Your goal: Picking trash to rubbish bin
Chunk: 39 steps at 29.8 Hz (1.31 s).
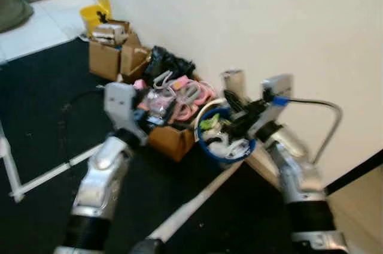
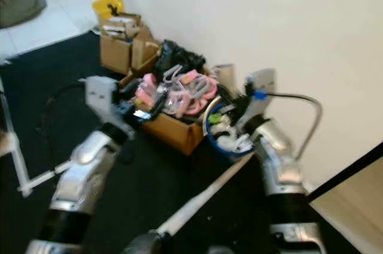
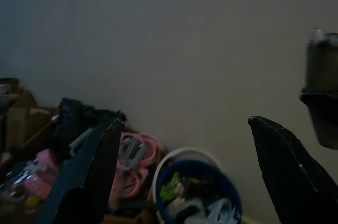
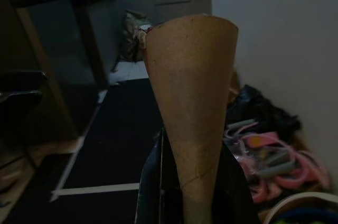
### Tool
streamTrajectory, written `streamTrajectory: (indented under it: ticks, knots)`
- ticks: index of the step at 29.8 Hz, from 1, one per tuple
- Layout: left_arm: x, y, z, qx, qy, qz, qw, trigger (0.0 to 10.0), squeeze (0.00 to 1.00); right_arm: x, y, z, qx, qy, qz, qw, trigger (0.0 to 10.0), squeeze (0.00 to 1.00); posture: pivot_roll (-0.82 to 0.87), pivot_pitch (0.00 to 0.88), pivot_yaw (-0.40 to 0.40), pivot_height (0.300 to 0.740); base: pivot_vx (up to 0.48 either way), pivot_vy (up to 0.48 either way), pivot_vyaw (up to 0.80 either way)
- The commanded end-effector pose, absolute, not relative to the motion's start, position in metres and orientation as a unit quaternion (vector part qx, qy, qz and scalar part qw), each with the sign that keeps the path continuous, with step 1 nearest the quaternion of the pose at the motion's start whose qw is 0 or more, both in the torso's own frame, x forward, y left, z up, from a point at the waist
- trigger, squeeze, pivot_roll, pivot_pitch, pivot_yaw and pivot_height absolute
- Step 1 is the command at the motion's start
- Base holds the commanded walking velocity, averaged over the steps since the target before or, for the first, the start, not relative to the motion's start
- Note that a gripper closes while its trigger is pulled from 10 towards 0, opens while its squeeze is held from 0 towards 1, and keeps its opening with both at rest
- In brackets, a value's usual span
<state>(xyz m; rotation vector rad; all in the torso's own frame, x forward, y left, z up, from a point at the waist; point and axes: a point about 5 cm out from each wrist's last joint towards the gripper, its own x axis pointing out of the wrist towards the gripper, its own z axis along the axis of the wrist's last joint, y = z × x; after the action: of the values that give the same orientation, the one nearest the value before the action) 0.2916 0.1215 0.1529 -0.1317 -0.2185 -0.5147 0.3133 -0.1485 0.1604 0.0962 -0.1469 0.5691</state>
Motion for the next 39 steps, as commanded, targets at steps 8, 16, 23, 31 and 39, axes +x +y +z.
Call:
streamTrajectory:
  ticks: [8, 16, 23, 31, 39]
  knots:
    - [0.2912, 0.1199, 0.1501, -0.052, -0.103, -0.264, 0.958, 10.0, 0.00, 0.3131, -0.1484, 0.1561, 0.038, -0.064, 0.288, 0.955, 10.0, 0.00, -0.03, 0.000, -0.023, 0.740, 0.000, 0.000, 0.66]
    - [0.2923, 0.1207, 0.1484, -0.052, -0.099, -0.263, 0.958, 10.0, 0.00, 0.3127, -0.1489, 0.1556, 0.036, -0.064, 0.292, 0.954, 10.0, 0.00, -0.03, 0.000, -0.023, 0.740, 0.000, 0.000, 0.66]
    - [0.2928, 0.1203, 0.1477, -0.052, -0.098, -0.263, 0.958, 10.0, 0.00, 0.3130, -0.1490, 0.1552, 0.035, -0.063, 0.294, 0.953, 10.0, 0.00, -0.03, 0.000, -0.024, 0.740, 0.000, 0.000, 0.66]
    - [0.2932, 0.1198, 0.1461, -0.054, -0.093, -0.264, 0.958, 10.0, 0.00, 0.3130, -0.1485, 0.1547, 0.033, -0.063, 0.297, 0.952, 10.0, 0.00, -0.03, 0.000, -0.023, 0.740, 0.000, 0.000, 0.66]
    - [0.2932, 0.1212, 0.1456, -0.060, -0.091, -0.271, 0.956, 10.0, 0.00, 0.3130, -0.1482, 0.1534, 0.033, -0.061, 0.301, 0.951, 10.0, 0.00, -0.03, 0.000, -0.025, 0.740, 0.000, 0.000, 0.56]
